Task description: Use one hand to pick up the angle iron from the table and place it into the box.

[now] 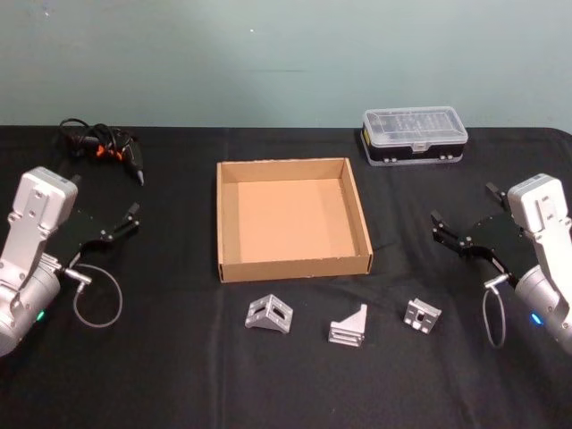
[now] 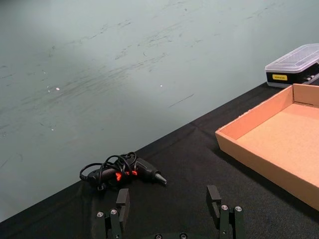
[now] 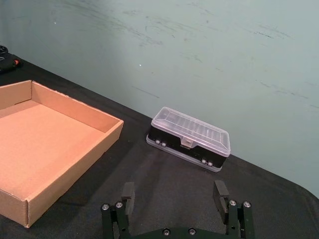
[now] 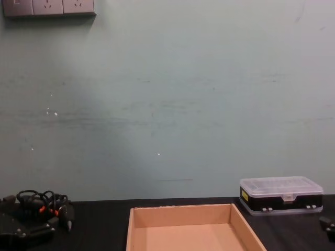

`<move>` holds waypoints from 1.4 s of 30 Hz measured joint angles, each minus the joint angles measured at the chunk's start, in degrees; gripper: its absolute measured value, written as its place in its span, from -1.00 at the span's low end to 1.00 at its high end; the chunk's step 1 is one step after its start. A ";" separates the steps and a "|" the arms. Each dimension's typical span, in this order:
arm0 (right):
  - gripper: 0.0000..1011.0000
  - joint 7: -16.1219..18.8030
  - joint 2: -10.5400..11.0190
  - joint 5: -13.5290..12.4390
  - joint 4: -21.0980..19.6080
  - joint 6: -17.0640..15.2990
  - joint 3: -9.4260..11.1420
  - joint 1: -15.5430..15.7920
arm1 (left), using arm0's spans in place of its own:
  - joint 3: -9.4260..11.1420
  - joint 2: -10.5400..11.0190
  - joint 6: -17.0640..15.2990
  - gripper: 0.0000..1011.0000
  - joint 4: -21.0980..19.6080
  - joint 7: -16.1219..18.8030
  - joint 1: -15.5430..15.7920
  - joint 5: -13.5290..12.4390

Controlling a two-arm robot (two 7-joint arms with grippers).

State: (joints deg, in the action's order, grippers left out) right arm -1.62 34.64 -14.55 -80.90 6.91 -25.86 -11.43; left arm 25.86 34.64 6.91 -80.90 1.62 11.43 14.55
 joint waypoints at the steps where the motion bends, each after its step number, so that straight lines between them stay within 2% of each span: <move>1: 0.98 0.00 0.00 0.00 0.00 0.00 0.00 0.00 | 0.00 0.00 0.00 1.00 0.00 0.00 0.00 0.00; 39: 0.98 0.00 0.00 0.00 0.00 0.00 0.00 0.00 | 0.00 0.00 0.00 1.00 0.00 0.00 0.00 0.00; 42: 0.98 1.07 1.50 -1.15 -3.22 0.42 1.56 2.43 | 0.00 0.00 0.00 1.00 0.00 0.00 0.00 0.00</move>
State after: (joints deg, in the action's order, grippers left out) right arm -0.55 36.14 -15.70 -84.12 7.33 -24.31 -9.00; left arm 25.86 34.65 6.91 -80.90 1.62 11.43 14.55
